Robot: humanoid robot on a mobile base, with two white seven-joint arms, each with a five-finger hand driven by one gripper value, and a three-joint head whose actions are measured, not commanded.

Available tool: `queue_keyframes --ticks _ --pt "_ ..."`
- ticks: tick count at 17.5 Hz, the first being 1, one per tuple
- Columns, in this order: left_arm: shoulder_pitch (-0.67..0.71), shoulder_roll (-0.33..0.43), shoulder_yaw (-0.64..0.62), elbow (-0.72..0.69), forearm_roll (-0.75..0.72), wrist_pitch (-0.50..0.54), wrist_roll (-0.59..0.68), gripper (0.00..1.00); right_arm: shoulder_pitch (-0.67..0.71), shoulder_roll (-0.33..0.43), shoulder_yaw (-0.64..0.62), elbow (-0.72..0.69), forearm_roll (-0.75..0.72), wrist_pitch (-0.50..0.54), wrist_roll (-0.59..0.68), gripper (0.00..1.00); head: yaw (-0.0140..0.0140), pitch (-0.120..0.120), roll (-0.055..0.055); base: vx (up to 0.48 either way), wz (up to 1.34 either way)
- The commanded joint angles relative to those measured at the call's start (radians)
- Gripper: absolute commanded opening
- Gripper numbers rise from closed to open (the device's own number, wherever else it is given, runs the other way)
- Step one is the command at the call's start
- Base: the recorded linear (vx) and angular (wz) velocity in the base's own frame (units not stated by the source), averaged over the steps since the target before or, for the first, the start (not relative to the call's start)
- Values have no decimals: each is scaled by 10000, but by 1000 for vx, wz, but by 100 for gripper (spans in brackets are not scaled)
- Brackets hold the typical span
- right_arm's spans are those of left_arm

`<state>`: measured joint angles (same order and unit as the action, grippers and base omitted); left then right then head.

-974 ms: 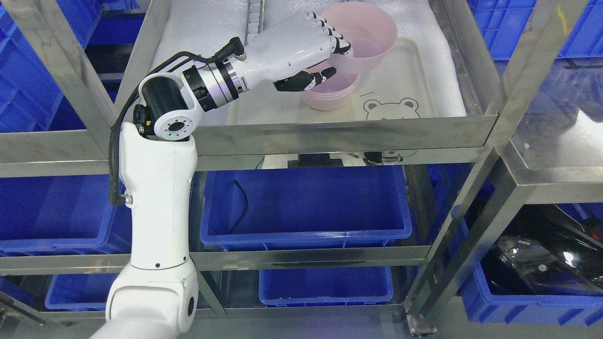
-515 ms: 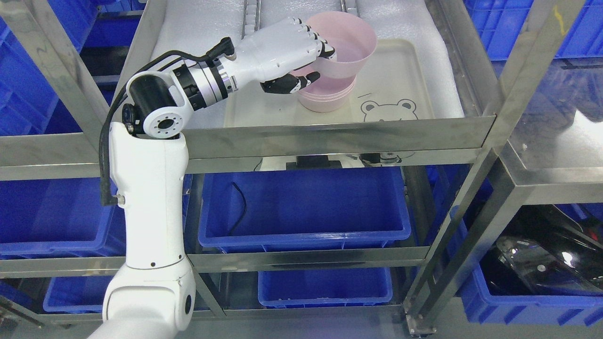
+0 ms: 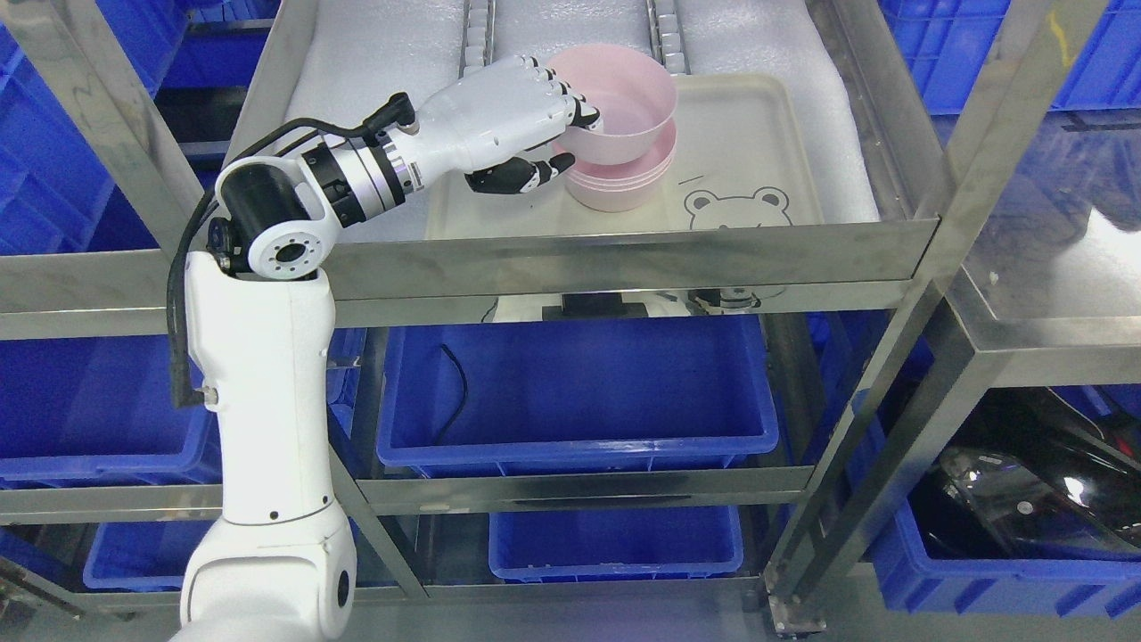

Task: Stack pink IKEA bowl on shelf middle layer
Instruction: 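Lower the pink bowl onto the white bear-print tray with the left hand, then open the left hand and release the pink bowl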

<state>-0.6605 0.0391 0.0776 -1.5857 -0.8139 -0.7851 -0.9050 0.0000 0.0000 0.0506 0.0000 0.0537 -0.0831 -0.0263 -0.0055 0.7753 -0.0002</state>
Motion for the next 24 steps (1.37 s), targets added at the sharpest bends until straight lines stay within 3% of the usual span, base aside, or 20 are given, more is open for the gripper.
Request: queue_keyframes --ticks 1,2,3,6,16,20,22,24 --pt "-67 115 -40 440 -37 -3 60 4 230 -175 0 -175 0 3 2 100 0 0 0 0 0" --pt "-83 115 -101 501 -22 -3 76 6 230 -175 0 -175 0 3 2 100 0 0 0 0 0" --pt "-113 115 -193 593 -7 -3 106 14 230 -175 0 -175 0 3 2 100 0 0 0 0 0" --pt "-113 115 -224 625 -6 -3 122 21 230 -175 0 -175 0 3 2 100 0 0 0 0 0" --pt "-313 -217 96 594 481 -3 458 91 230 -175 0 -175 0 3 2 100 0 0 0 0 0" --pt "-191 -217 54 609 4647 -3 352 94 230 -175 0 -175 0 3 2 100 0 0 0 0 0" --pt "191 -217 -1137 579 6123 -3 642 95 230 -175 0 -175 0 3 2 100 0 0 0 0 0" --pt "1124 -217 -2869 594 6467 -3 1757 95 230 -175 0 -175 0 3 2 100 0 0 0 0 -11"
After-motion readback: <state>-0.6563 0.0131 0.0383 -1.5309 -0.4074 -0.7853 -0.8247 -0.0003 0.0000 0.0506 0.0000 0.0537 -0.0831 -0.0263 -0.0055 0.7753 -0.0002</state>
